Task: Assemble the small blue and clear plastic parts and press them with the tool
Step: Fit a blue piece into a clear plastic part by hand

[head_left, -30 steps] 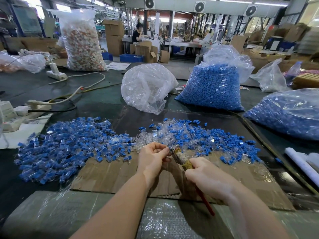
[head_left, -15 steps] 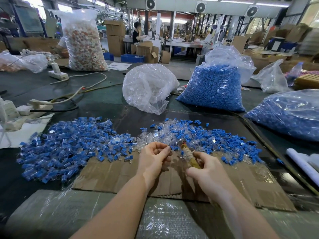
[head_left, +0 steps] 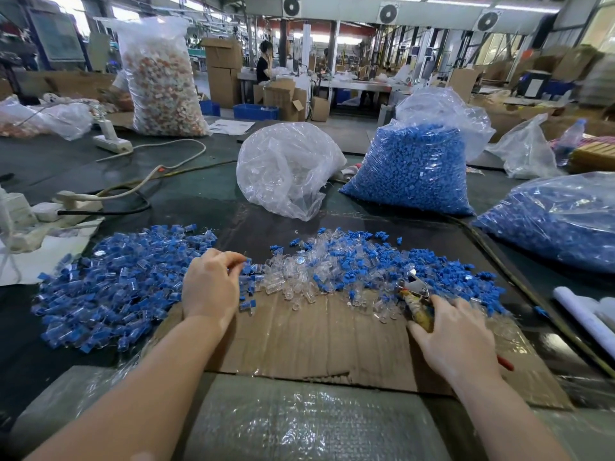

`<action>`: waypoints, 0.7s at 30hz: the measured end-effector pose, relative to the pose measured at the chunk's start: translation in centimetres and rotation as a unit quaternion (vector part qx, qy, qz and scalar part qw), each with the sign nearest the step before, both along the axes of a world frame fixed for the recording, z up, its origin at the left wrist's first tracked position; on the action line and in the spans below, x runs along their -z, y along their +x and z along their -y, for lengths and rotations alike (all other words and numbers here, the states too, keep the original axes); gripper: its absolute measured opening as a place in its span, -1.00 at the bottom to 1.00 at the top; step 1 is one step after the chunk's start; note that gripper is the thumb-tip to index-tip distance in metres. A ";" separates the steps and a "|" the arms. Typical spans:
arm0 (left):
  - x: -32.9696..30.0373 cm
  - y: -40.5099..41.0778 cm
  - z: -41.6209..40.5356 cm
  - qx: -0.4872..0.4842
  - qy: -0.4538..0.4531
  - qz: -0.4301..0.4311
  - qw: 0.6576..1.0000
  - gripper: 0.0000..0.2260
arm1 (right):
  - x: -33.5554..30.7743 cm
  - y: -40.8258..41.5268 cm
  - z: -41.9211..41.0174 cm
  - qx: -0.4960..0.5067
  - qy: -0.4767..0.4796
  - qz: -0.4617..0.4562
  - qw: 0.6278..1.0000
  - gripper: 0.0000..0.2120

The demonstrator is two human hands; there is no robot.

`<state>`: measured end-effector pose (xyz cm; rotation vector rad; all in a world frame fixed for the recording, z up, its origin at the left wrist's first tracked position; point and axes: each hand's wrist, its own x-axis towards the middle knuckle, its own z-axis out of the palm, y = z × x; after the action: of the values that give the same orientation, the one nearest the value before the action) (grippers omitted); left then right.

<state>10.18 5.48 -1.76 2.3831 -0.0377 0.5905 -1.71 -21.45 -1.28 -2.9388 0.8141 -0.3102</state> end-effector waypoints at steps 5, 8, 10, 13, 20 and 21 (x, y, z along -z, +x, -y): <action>0.2 -0.6 1.3 0.010 0.069 0.033 0.997 -0.79 | 0.4 -0.1 0.0 0.012 -0.010 -0.021 1.000 -0.44; 0.2 -1.6 2.9 0.102 0.055 0.057 0.992 -0.84 | 0.1 0.1 -0.4 0.021 -0.024 -0.032 0.999 -0.45; 0.4 -2.3 3.9 0.155 0.061 0.042 0.985 -0.87 | -0.1 0.2 -0.8 0.010 -0.038 0.002 0.999 -0.50; 0.8 -2.8 5.3 0.172 0.087 -0.006 0.981 -0.81 | -0.3 0.8 -2.0 -0.052 -0.023 0.082 0.995 -0.58; 1.1 -3.4 7.8 0.178 0.053 -0.037 0.982 -0.84 | 0.0 3.4 -4.6 -0.149 0.027 0.082 0.985 -0.76; 1.1 -3.5 8.2 0.184 0.041 -0.036 0.981 -0.85 | 0.0 3.8 -4.8 -0.151 0.025 0.083 0.985 -0.78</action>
<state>6.71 -2.68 -2.84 2.3900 -0.4690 0.3314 2.07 -16.62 -1.27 -2.8818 0.3428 -0.4934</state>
